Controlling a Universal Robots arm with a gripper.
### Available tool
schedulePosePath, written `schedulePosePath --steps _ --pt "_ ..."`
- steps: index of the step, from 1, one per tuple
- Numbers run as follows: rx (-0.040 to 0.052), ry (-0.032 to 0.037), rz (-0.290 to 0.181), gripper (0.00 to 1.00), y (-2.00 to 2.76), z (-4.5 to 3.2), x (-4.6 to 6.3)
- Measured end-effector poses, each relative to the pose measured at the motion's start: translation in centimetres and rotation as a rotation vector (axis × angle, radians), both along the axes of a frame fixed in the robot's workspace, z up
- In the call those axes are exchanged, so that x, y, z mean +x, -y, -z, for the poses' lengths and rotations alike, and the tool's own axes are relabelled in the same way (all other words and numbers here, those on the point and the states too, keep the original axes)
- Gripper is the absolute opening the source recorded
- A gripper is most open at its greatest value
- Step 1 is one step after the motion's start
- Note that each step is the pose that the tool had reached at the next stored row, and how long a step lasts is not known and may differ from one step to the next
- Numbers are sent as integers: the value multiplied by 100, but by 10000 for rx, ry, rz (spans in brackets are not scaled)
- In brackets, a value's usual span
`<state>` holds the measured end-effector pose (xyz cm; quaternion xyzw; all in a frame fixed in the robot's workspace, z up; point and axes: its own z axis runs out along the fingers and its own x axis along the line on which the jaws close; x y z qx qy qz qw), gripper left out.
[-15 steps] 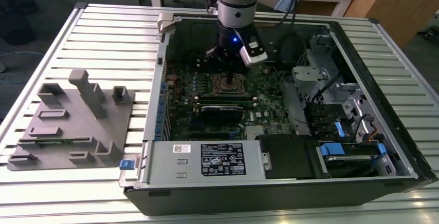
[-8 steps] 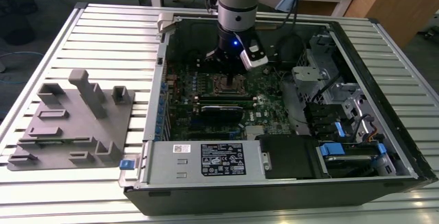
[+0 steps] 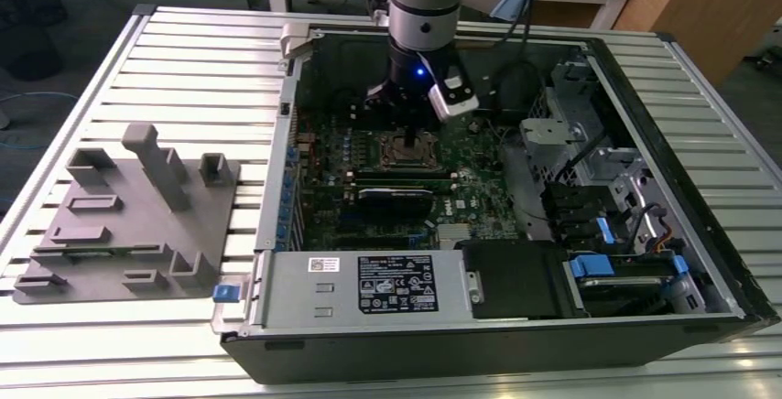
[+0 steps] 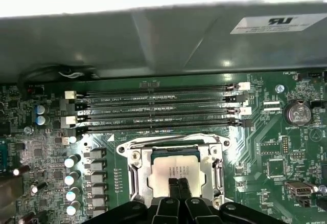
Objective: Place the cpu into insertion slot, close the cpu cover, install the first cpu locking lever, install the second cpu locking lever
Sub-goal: 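Install the first cpu locking lever, then install the second cpu locking lever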
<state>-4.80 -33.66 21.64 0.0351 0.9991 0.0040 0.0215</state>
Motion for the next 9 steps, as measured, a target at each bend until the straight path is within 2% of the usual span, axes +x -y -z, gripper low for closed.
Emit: schedulePosePath --steps 9 --pt "22 0 0 10 3 -5 11"
